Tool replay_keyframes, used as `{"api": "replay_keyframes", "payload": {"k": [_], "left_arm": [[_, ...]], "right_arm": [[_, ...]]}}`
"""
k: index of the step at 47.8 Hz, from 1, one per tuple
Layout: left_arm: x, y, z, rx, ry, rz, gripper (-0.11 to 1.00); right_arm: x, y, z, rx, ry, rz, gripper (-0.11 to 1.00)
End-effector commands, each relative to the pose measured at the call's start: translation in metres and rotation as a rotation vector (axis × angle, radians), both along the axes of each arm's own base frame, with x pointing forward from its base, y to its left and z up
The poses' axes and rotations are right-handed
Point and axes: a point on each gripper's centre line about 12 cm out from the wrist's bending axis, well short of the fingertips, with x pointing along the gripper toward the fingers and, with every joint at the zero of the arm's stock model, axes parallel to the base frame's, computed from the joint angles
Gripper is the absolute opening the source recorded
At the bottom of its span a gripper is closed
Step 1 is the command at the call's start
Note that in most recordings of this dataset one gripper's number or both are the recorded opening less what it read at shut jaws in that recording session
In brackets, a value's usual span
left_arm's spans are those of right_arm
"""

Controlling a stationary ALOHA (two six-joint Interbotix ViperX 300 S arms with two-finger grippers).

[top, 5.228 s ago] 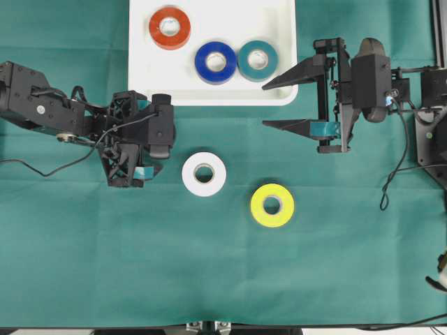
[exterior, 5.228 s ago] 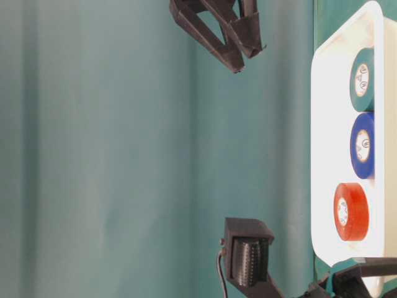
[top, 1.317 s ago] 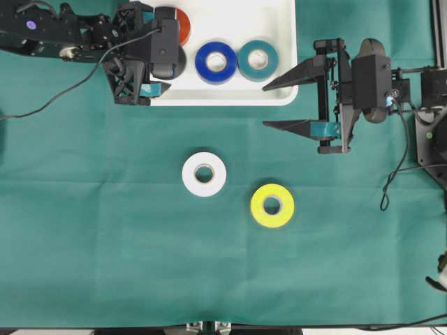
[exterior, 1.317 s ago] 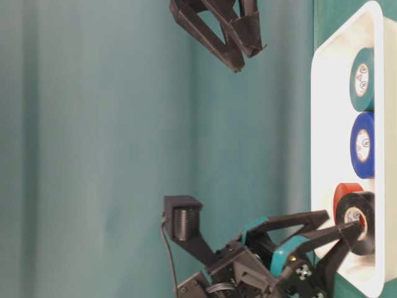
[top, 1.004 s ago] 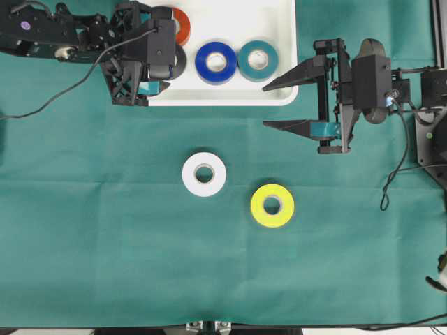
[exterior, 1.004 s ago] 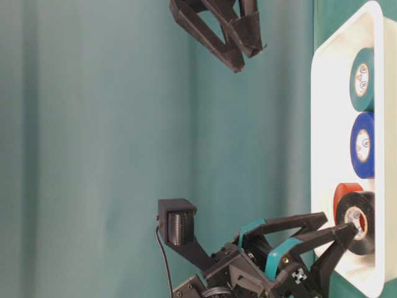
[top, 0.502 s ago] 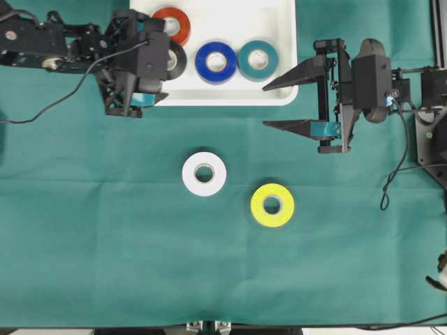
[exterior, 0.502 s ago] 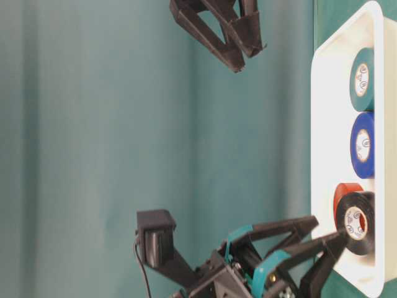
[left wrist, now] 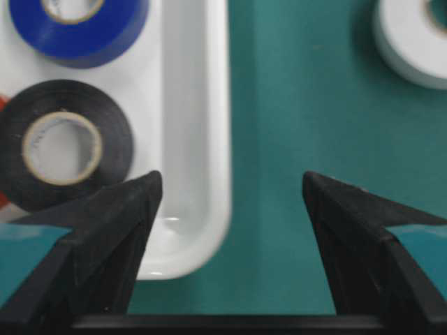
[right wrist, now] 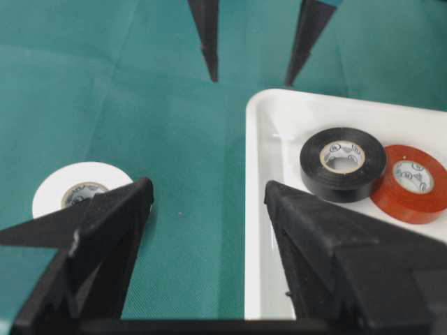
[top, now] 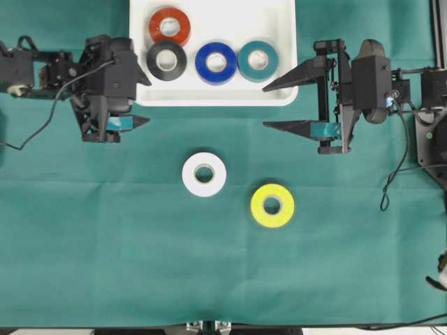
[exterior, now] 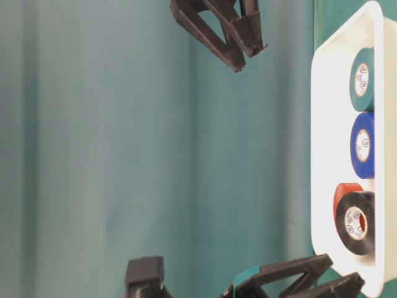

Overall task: Put the tape alternately from left to right into the white case.
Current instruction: 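Release the black roll and withdraw the left gripper leftward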

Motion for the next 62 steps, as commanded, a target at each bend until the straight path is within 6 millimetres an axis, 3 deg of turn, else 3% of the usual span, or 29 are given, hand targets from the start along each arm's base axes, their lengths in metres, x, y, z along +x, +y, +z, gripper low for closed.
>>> {"api": "replay_keyframes", "payload": {"k": [1,13,22,62], "left_arm": [[0.001,-0.009,0.016,-0.002,-0.077,-0.018,0.9],[-0.005,-0.024,0.039,0.007,-0.227,-0.062,0.9],[-0.014,-0.027,0.045,0.013,-0.317,-0.068,0.9],[-0.02,-0.033,0.036,-0.046,-0.32,-0.045,0.89]], "right_arm": [[0.002,0.001,0.006,-0.002,-0.026,0.004,0.73],[0.002,0.001,0.005,-0.002,-0.024,0.004,0.73],[0.002,0.001,0.004,0.0,-0.018,0.004,0.73],[0.018,0.012,-0.01,0.012,0.025,0.044,0.73]]}}
